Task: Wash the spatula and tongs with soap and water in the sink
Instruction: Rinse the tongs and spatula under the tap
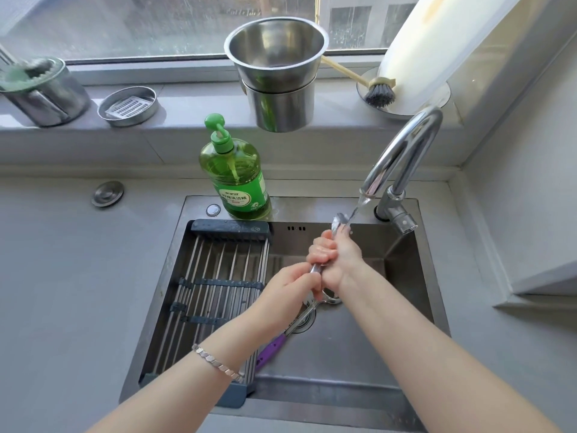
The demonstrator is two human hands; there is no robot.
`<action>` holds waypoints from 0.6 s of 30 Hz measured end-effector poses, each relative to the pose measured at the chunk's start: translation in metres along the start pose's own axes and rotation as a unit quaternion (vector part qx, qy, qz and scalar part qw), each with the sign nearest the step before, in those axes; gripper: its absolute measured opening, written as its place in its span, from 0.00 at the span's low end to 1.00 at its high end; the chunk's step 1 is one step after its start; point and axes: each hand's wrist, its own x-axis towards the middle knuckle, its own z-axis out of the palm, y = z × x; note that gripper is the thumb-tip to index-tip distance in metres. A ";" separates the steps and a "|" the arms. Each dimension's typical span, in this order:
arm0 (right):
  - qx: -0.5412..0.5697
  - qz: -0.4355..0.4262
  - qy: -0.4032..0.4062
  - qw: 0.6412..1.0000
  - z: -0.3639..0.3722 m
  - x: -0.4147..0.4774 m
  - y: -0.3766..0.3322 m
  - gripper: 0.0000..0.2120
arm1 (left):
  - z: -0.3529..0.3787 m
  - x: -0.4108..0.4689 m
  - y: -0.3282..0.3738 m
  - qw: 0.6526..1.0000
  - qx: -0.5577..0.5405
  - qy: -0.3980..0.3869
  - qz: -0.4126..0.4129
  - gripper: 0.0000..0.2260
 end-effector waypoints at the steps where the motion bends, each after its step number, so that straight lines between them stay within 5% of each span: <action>1: -0.008 -0.009 -0.010 1.000 -0.002 -0.001 0.004 0.21 | 0.001 -0.001 -0.002 1.000 0.003 0.005 -0.002 0.09; 4: -0.020 -0.029 -0.057 0.998 -0.011 -0.005 0.016 0.09 | -0.001 -0.002 -0.004 0.999 0.013 0.035 -0.023 0.16; 7: -0.024 -0.041 -0.060 0.997 -0.016 -0.005 0.009 0.08 | -0.001 -0.005 -0.001 0.998 0.052 0.035 -0.024 0.21; 13: 0.087 0.039 -0.052 0.994 -0.016 0.007 -0.021 0.22 | -0.001 -0.022 -0.006 0.991 0.127 0.034 -0.008 0.20; 18: -0.020 -0.063 -0.055 0.996 -0.019 -0.005 0.010 0.08 | -0.012 -0.026 -0.012 0.984 0.178 0.024 -0.015 0.20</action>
